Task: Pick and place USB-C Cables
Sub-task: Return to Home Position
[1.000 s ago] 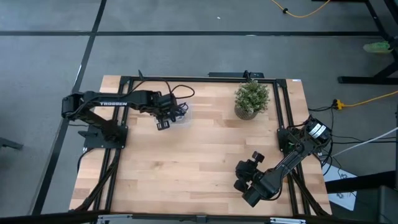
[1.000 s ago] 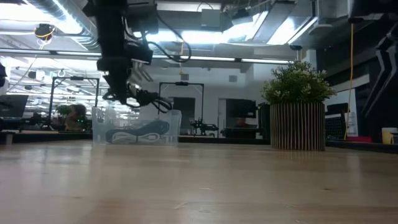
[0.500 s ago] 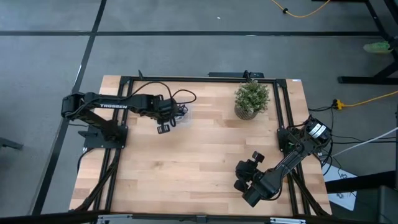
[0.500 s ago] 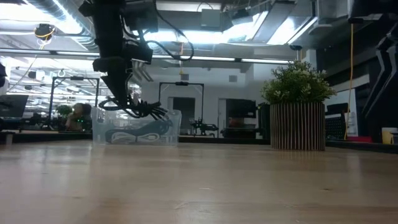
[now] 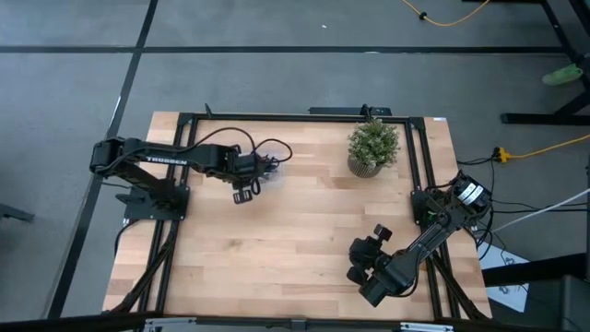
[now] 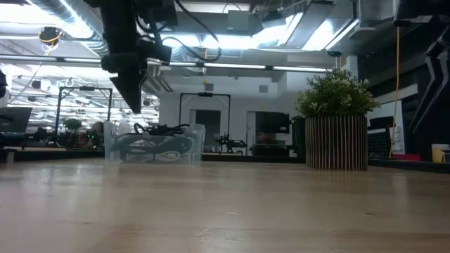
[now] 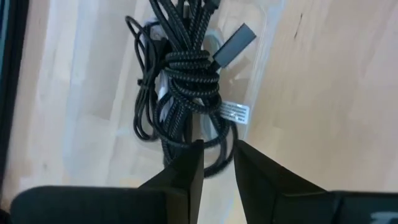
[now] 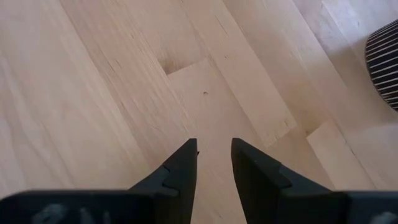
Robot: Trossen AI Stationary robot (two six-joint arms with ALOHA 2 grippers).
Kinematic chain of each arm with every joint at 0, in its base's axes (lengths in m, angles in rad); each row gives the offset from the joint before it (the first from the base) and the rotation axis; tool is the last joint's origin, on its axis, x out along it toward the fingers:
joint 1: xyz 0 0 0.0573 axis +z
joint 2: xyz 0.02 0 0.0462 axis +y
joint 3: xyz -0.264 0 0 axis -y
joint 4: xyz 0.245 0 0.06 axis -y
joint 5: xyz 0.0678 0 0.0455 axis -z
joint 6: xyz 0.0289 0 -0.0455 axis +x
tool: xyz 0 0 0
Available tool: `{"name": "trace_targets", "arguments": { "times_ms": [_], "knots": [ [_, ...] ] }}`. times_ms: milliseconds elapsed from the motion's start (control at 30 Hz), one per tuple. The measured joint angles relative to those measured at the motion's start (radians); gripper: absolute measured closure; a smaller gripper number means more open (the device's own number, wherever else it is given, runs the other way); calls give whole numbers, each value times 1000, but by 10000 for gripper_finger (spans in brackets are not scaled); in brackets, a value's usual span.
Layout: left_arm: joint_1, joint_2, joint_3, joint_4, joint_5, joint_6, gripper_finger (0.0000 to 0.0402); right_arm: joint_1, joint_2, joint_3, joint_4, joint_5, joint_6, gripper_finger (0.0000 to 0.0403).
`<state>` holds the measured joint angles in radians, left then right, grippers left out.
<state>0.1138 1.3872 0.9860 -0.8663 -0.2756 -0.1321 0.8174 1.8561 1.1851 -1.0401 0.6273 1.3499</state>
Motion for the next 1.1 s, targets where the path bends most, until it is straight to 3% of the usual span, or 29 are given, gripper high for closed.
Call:
{"name": "trace_targets", "arguments": {
  "times_ms": [367,533,633,767,1100],
  "knots": [
    [-64,-2,98,-237,52,-168,323,0,0,0,-7,-46,-7,297],
    [-102,-1,98,-270,120,-320,323,0,0,0,-3,-154,-69,297],
    [-129,-1,98,-271,180,-411,323,1,0,0,-6,-154,-135,297],
    [-179,-1,98,-301,245,-415,323,2,-11,5,-13,-152,-254,297],
    [-310,-1,98,-357,234,-420,323,-3,-224,40,-16,61,-617,297]
  ]
}}
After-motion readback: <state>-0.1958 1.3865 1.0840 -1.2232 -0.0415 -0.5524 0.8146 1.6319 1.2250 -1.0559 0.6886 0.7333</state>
